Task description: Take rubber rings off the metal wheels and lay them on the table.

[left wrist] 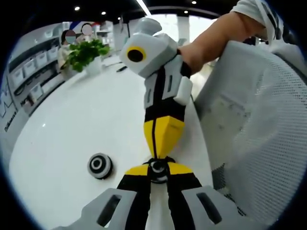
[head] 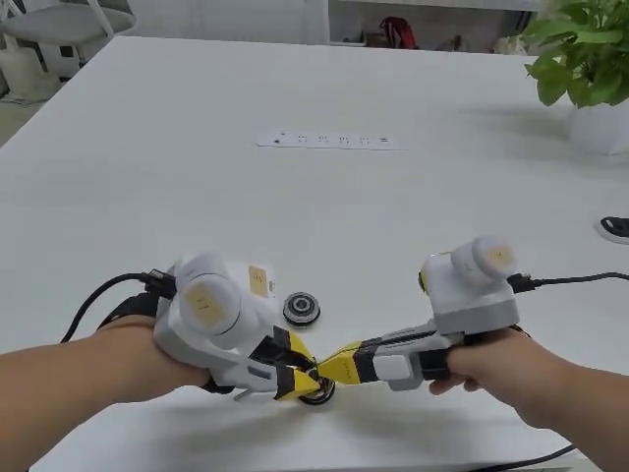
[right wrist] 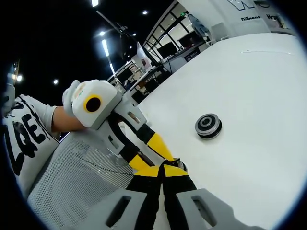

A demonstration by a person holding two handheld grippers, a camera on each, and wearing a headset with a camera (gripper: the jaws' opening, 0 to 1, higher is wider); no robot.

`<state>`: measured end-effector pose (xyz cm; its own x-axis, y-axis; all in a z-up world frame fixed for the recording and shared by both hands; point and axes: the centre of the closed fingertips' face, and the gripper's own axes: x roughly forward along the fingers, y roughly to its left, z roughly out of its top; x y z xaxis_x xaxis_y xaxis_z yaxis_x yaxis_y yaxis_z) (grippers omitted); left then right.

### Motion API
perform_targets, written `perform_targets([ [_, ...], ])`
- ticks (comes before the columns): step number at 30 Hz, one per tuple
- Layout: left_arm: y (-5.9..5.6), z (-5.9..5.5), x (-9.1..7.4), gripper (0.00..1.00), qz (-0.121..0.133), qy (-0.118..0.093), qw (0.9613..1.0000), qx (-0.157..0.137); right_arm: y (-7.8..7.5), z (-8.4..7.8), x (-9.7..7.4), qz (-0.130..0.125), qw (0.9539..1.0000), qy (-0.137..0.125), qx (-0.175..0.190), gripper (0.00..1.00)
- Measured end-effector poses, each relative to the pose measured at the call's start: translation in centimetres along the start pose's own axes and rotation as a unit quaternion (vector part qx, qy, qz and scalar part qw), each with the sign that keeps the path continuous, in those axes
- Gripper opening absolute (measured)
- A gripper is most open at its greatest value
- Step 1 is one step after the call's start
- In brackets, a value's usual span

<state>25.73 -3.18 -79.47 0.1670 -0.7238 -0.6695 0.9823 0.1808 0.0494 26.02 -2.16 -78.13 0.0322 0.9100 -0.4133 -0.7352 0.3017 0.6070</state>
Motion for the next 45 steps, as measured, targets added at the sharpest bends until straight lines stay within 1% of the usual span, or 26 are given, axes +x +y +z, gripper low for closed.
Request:
perform_targets([
  [4,0.0,0.0,0.0,0.12,0.000,-0.002,1.0000,0.000,0.1,0.2,-0.1,0.004,0.9998,-0.012,0.017,0.00],
  [7,0.0,0.0,0.0,0.12,0.000,-0.003,1.0000,0.000,0.1,0.6,-0.1,0.009,0.9991,-0.025,0.033,0.00],
  [15,0.0,0.0,0.0,0.12,0.000,-0.003,1.0000,0.000,0.4,0.8,-0.1,0.019,0.9979,-0.034,0.052,0.00],
  [21,0.0,0.0,0.0,0.12,0.000,-0.005,1.0000,-0.002,-0.2,0.5,-0.1,-0.001,0.9995,-0.019,0.024,0.00],
  [24,0.0,0.1,0.0,0.12,0.004,-0.009,1.0000,-0.001,-0.3,0.4,0.0,-0.002,0.9997,-0.016,0.018,0.00],
  [26,0.0,0.0,0.0,0.12,0.002,-0.014,0.9999,-0.002,-0.5,0.2,0.0,-0.007,0.9998,-0.011,0.012,0.00],
  [28,0.0,0.0,0.0,0.13,0.002,-0.017,0.9998,-0.005,-0.5,0.2,-0.1,-0.008,0.9998,-0.011,0.012,0.00],
  [32,-0.1,0.1,0.0,0.13,0.003,-0.016,0.9998,0.011,-0.7,0.2,-0.2,-0.010,0.9999,-0.010,0.009,0.00],
  [33,-0.1,0.1,0.0,0.13,0.002,-0.016,0.9998,0.012,-0.6,0.2,-0.2,-0.010,0.9999,-0.009,0.009,0.00],
  [40,0.0,0.1,0.0,0.14,0.000,-0.016,0.9999,0.005,-0.6,0.1,-0.2,-0.009,0.9999,-0.010,0.011,0.00],
  [42,0.0,0.2,-0.1,0.15,0.001,-0.015,0.9999,0.006,-0.6,0.2,-0.2,-0.008,0.9998,-0.011,0.012,0.00],
  [43,0.0,0.3,-0.1,0.16,-0.002,-0.018,0.9998,0.002,-0.6,0.2,-0.2,-0.008,0.9998,-0.011,0.013,0.00],
  [45,-0.2,0.2,-0.2,0.18,-0.005,-0.016,0.9999,0.001,-0.6,0.2,-0.3,-0.007,0.9998,-0.011,0.013,0.00],
])
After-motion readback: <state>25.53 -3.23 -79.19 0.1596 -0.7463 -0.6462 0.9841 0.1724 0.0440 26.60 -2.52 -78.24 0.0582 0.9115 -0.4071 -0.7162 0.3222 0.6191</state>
